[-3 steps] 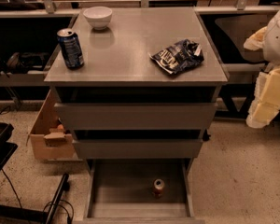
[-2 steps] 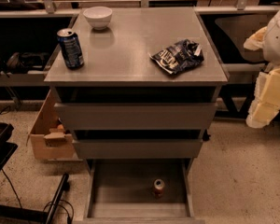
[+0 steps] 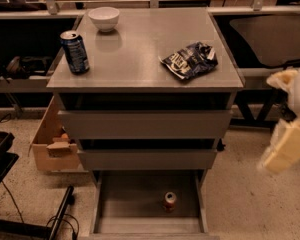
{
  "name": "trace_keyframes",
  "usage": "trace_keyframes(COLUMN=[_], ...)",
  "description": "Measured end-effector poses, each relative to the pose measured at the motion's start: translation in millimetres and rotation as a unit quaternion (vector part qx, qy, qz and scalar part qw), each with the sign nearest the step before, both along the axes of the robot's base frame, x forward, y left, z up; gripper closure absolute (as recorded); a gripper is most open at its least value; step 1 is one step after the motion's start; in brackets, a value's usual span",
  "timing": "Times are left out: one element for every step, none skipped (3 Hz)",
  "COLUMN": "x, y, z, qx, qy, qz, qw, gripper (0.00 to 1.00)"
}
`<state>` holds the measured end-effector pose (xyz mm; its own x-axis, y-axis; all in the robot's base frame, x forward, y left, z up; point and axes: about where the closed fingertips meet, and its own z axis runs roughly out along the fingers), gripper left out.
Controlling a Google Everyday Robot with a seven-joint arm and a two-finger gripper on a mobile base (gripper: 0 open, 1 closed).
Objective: Pick coke can from bottom drawer and place on counter
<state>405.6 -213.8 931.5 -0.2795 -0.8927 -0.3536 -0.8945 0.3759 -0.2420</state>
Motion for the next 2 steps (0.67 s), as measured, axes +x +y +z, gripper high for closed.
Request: trace_keyframes(x=[-32.7,-53.4], y=[-9.5,-14.3], z=[-60.6,-140.0], qx=[0.066,0.143], qy=[-0.017,-0.019], qz=[-0.008,-0.034], qw=[0.9976,0.9890], gripper=[0.00,0.00])
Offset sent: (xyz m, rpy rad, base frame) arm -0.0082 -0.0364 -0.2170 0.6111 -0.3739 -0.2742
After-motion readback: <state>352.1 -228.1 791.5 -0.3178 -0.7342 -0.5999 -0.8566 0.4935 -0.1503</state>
